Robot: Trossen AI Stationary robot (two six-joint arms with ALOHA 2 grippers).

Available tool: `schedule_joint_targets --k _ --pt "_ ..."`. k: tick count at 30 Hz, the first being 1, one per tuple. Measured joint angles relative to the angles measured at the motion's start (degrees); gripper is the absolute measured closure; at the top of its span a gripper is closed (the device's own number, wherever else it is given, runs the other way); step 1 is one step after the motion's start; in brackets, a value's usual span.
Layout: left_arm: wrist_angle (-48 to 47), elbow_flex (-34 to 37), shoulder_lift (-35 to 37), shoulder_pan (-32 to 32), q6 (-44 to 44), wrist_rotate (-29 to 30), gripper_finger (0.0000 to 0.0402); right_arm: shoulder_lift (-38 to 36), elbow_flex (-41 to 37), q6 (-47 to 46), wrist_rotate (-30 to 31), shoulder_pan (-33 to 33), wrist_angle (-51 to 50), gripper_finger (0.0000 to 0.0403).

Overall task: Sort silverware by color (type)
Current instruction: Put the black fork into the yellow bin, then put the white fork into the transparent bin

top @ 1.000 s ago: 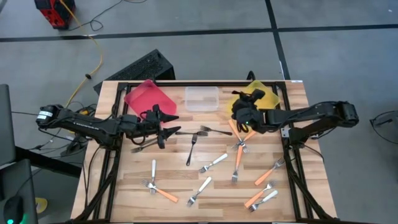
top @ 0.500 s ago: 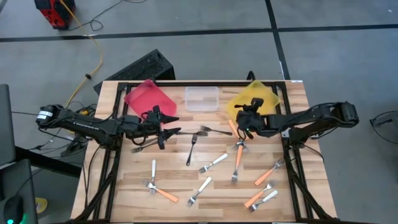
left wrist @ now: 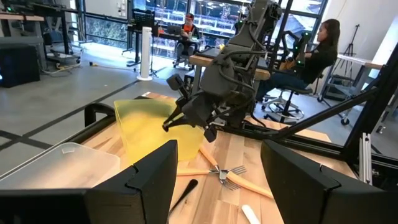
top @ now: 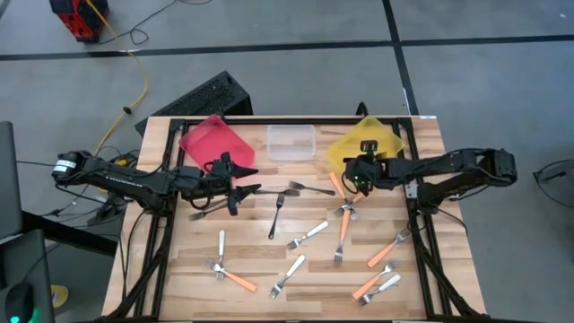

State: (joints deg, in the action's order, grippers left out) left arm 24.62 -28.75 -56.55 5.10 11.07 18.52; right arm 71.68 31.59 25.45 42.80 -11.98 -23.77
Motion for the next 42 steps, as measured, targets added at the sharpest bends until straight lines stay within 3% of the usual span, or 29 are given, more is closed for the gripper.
schedule_joint_targets --k 21,42 --pt "0.1 0.0 0.0 0.0 0.0 0.1 0.0185 0.0 0.0 6.8 -11.0 -9.1 -0.4 0.0353" --pt "-1.2 0.0 0.0 0.0 0.7 0.1 0.0184 0.0 0.0 5.8 -13.0 -10.3 1.2 0.0305"
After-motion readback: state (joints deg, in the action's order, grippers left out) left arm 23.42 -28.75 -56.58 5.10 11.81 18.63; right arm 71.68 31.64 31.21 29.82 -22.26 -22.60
